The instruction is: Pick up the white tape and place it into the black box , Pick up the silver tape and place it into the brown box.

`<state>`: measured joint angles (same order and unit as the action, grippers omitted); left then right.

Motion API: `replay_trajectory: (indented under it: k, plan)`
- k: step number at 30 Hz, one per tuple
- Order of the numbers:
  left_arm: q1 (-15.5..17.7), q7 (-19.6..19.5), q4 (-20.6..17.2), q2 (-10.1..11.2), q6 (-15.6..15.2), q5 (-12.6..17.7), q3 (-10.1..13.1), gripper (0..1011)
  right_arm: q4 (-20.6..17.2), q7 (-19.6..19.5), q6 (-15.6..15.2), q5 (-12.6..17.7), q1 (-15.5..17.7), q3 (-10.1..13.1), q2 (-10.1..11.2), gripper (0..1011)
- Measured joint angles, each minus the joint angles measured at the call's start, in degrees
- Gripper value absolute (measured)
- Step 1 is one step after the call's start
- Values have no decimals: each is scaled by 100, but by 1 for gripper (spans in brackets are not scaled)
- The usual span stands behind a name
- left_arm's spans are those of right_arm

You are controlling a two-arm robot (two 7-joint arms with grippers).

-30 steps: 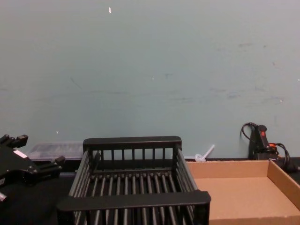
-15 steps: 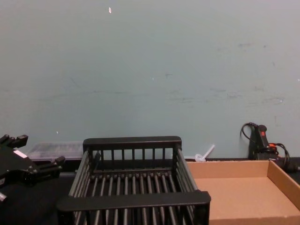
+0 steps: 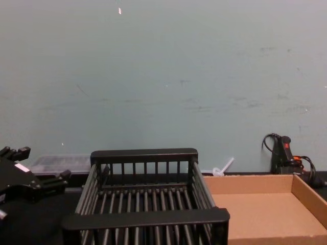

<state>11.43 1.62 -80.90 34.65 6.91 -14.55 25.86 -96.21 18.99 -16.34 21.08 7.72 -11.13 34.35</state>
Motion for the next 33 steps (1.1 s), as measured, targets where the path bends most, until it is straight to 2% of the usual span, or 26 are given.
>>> replay_trajectory:
  k: [10,23,33]
  plan:
    - [0,0,0,0,0,0,0,1001,-164,74,100,50,-157,66,-47,93]
    - [0,0,0,0,0,0,0,1001,26,-128,116,-221,-958,-145,-423,92]
    - [0,0,0,0,0,0,0,1002,429,-114,158,-586,-1637,-414,-720,93]
